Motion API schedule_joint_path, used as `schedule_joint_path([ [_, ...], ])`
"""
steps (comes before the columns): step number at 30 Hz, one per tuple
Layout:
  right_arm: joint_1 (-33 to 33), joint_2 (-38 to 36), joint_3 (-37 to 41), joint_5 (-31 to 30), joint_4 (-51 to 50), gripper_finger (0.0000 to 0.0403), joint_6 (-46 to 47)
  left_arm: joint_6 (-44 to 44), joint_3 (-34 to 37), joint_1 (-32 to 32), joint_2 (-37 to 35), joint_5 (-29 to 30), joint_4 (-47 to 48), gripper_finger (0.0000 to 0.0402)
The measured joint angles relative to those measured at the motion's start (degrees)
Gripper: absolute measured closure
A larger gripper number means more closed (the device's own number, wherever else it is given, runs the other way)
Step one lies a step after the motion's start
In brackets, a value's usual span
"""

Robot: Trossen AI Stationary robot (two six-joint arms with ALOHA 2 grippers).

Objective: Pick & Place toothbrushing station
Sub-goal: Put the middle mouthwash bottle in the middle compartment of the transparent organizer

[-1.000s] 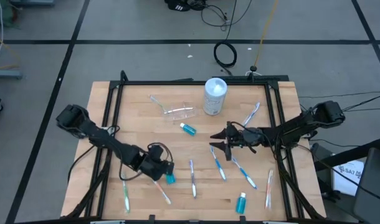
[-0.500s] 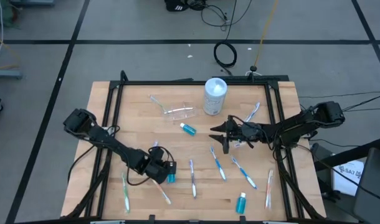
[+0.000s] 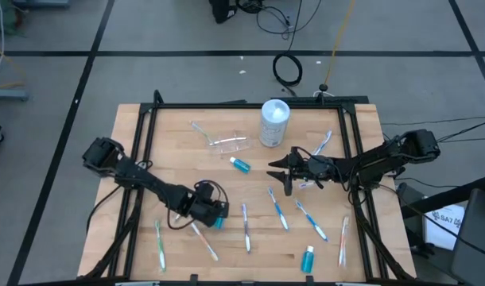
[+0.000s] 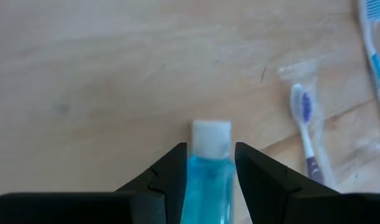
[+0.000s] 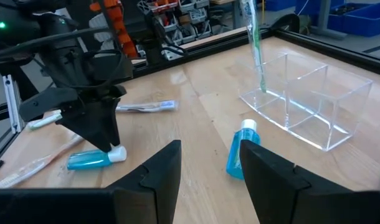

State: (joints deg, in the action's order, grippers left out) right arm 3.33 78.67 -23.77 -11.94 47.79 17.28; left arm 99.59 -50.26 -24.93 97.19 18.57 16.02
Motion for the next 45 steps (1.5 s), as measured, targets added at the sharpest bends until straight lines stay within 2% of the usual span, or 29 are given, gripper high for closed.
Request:
schedule_joint_path([
  [7,0.00,0.00,0.00,0.00,0.00,0.0248,0.00,-5.82,0.00,2.59,0.00,-0.76,-2.06,0.0263],
  [15,0.00,0.00,0.00,0.00,0.00,0.0248,0.00,-10.42,0.00,2.28,0.00,-4.79,-2.97,0.0263],
  [26,0.01,0.00,0.00,0.02,-0.02,0.0248,0.02,-26.16,0.00,2.41,0.00,-4.83,-3.05,0.0263],
  [34,0.15,0.00,0.00,0.06,-1.35,0.0248,2.19,-26.42,0.00,2.41,0.72,-3.04,-3.56,0.0263],
  [40,0.15,-0.02,0.02,0.07,-4.79,0.0248,3.11,-27.90,-0.13,2.04,4.93,-4.52,-7.66,0.0263],
  [45,0.17,-0.02,-0.02,0.08,-4.76,0.0248,3.50,-29.02,-0.31,2.03,5.83,-5.36,-7.19,0.0263],
])
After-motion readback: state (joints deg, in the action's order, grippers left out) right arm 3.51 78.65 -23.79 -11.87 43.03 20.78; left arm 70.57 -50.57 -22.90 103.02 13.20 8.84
